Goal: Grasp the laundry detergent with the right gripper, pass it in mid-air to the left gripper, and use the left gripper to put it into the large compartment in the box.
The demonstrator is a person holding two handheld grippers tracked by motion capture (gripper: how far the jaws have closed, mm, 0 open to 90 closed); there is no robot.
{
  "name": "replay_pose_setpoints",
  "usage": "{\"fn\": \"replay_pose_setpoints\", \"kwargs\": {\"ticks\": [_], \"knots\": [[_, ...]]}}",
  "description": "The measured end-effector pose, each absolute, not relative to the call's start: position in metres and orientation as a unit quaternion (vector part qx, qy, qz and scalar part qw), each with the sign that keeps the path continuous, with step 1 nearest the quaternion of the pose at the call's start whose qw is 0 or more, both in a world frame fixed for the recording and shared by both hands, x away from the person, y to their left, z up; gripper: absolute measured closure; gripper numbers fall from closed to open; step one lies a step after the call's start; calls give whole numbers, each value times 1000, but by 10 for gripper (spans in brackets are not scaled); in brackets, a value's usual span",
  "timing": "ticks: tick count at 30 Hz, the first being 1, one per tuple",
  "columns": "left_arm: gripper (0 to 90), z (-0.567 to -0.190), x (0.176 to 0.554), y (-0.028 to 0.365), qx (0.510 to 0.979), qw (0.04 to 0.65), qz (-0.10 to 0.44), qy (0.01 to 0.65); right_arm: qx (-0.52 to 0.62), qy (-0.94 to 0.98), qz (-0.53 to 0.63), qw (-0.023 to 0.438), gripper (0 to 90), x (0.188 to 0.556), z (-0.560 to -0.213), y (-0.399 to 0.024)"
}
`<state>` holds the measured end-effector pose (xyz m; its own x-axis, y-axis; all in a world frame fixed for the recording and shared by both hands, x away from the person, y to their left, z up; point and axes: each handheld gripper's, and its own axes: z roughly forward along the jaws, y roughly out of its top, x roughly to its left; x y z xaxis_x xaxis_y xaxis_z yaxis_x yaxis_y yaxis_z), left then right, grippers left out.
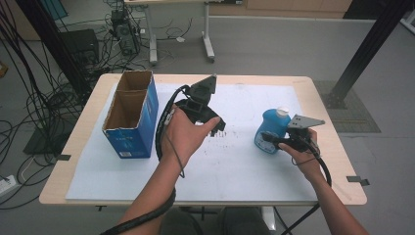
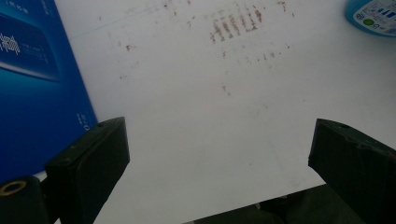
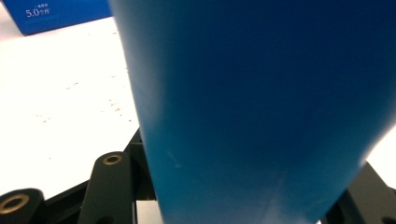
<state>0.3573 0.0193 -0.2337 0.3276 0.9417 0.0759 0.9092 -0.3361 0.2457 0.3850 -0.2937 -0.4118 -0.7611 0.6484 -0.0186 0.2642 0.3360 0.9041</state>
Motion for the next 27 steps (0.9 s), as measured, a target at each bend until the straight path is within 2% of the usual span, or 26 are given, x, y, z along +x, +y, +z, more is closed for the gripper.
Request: {"fn": "replay_pose_setpoints", "kwargs": {"ticks": [12,27], "knots": [[53,-227,357,23,817,90,92,562,282,809,479,191,434,388,-405,-288],[58,-199,361,30,842,94,92,522,289,812,476,175,435,393,-381,-288]]}}
